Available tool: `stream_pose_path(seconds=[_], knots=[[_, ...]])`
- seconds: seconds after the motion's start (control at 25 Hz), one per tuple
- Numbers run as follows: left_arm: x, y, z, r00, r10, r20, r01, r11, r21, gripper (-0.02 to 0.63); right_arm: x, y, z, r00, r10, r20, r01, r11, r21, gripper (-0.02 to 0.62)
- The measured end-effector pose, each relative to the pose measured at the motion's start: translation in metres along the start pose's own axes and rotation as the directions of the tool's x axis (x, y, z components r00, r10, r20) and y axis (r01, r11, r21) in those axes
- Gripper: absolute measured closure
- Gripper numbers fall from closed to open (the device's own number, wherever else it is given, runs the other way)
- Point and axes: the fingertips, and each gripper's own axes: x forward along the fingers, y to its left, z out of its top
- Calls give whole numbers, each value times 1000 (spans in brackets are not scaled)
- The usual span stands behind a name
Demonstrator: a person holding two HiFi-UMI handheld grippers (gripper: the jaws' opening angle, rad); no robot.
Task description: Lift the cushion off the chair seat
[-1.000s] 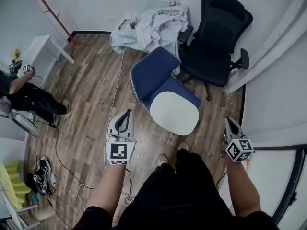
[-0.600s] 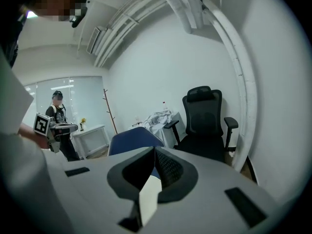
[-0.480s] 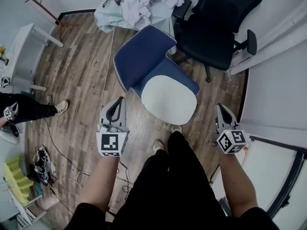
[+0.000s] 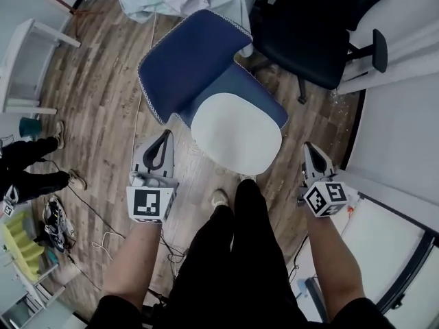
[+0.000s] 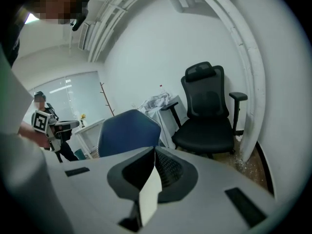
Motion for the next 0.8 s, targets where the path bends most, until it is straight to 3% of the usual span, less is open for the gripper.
stream_pose_path(seconds=[0.16, 0.36, 0.8], knots=[[19, -8, -38, 999, -21, -43, 23, 999, 34, 601, 18, -14, -36, 999, -10, -30, 12, 998, 65, 583], [33, -16, -73, 998, -1, -55, 1, 1000, 2, 601, 35, -30, -73, 997, -8, -71, 12, 998, 57, 582], [56, -57, -134, 993, -68, -98, 68, 998, -10, 601, 65, -60, -153, 991, 6, -136, 11, 992, 124, 581]])
